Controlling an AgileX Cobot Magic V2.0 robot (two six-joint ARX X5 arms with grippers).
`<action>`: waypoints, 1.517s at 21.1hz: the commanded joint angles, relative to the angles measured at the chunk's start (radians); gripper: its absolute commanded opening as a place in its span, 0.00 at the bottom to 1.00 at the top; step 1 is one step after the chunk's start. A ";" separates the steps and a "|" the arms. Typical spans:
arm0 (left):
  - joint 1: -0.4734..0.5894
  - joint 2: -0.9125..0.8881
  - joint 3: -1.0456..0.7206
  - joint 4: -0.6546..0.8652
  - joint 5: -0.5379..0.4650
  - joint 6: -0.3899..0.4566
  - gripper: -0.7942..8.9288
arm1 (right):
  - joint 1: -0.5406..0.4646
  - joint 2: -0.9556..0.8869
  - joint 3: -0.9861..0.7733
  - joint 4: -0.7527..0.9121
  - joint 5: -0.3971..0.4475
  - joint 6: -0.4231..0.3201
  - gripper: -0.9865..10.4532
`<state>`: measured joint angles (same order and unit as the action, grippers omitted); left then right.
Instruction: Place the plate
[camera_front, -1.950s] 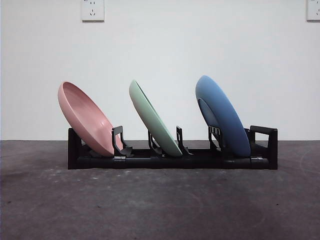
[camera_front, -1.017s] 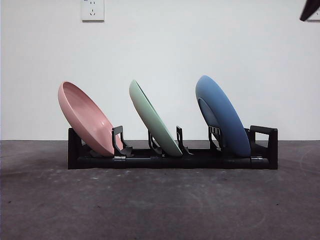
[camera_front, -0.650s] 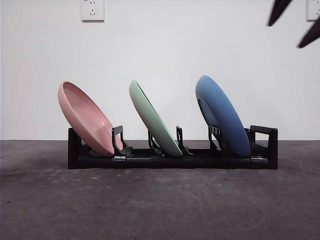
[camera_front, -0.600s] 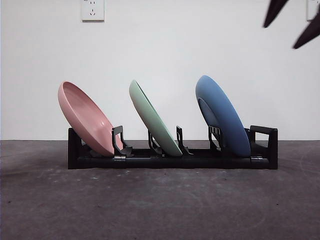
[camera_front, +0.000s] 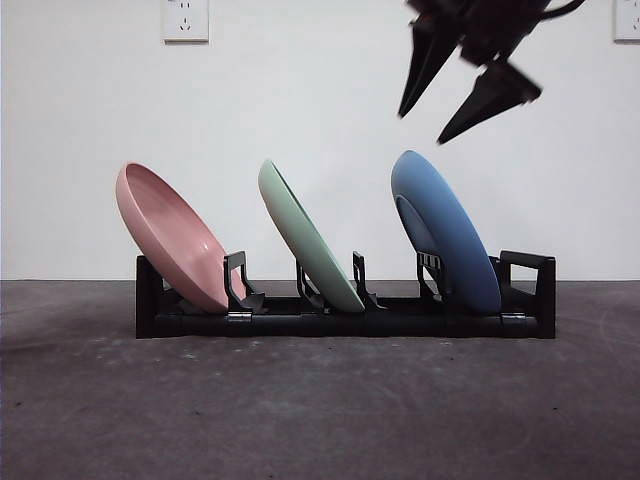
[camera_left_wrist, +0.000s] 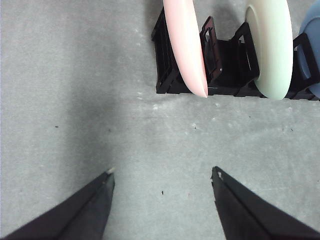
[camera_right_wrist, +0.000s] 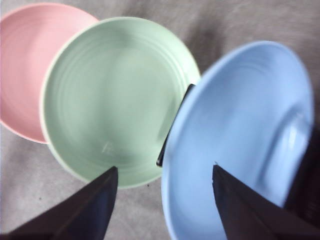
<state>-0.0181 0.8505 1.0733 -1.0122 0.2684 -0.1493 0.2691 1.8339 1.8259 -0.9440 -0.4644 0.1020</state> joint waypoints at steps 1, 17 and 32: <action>-0.003 0.005 0.019 0.011 0.005 -0.002 0.40 | 0.021 0.059 0.034 0.025 0.001 -0.005 0.34; -0.003 0.005 0.019 0.010 0.005 -0.002 0.40 | 0.042 0.060 0.062 -0.014 -0.013 0.002 0.10; -0.003 0.005 0.019 0.021 0.005 -0.001 0.40 | 0.224 -0.252 0.182 -0.304 0.166 -0.148 0.10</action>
<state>-0.0181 0.8505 1.0733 -1.0016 0.2684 -0.1493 0.4721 1.5864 1.9911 -1.2606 -0.3412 -0.0078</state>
